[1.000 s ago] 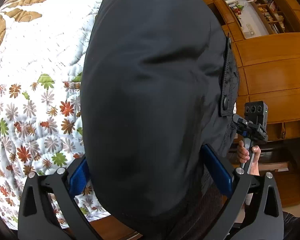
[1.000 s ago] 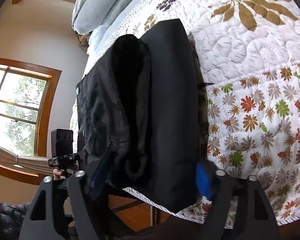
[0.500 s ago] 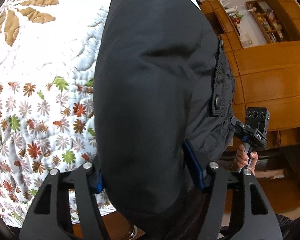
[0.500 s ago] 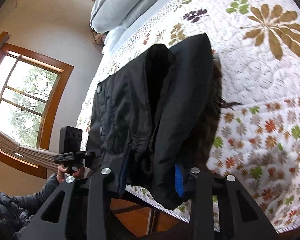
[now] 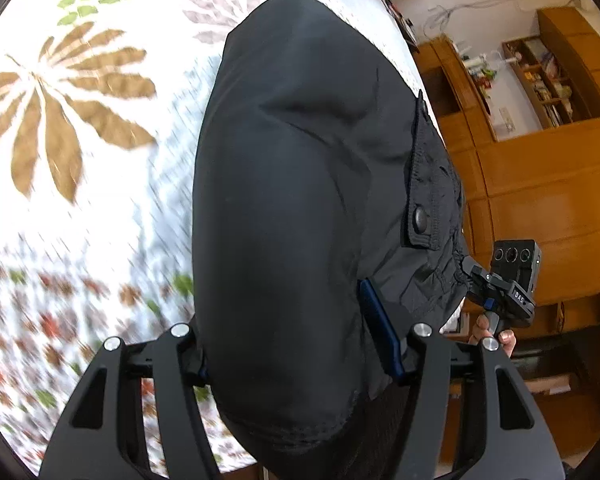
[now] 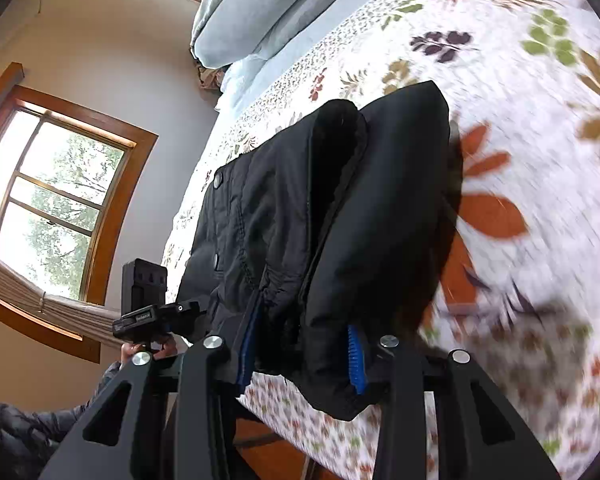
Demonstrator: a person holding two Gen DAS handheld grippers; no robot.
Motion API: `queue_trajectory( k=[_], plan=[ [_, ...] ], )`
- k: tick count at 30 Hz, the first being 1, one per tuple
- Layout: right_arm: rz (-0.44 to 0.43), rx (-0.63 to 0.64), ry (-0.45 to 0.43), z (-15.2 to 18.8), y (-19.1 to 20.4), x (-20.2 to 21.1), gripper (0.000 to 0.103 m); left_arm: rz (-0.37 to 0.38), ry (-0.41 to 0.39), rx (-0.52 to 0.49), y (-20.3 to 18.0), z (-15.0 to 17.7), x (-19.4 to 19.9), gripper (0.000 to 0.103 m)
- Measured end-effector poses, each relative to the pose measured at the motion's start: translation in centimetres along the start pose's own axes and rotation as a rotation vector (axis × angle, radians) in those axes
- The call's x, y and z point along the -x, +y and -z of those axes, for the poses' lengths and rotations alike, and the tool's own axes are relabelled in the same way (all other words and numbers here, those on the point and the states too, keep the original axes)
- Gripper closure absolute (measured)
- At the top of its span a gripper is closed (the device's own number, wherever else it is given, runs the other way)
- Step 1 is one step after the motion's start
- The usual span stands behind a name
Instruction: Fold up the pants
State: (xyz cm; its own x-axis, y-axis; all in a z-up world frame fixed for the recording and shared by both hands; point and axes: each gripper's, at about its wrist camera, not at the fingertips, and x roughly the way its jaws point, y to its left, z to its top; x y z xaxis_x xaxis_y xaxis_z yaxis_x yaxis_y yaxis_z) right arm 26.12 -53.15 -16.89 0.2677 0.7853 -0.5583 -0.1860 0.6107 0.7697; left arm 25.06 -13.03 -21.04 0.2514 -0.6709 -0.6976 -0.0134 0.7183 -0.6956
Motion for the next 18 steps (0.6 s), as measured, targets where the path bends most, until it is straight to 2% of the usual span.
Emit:
queue_trajectory(
  k=[9, 13, 18],
  plan=[
    [-0.005, 0.019, 0.033, -5.3, 1.6, -5.2, 0.066, -0.046, -0.062, 0.038, 2.0, -3.2, 2.1, 0.042],
    [-0.005, 0.018, 0.035, -6.2, 1.7, -6.3, 0.066, -0.054, -0.069, 0.042, 2.6, -3.8, 2.7, 0.041],
    [0.000, 0.022, 0.038, -7.2, 1.5, -7.2, 0.066, -0.080, -0.071, 0.030, 3.3, -6.1, 2.8, 0.037]
  ],
)
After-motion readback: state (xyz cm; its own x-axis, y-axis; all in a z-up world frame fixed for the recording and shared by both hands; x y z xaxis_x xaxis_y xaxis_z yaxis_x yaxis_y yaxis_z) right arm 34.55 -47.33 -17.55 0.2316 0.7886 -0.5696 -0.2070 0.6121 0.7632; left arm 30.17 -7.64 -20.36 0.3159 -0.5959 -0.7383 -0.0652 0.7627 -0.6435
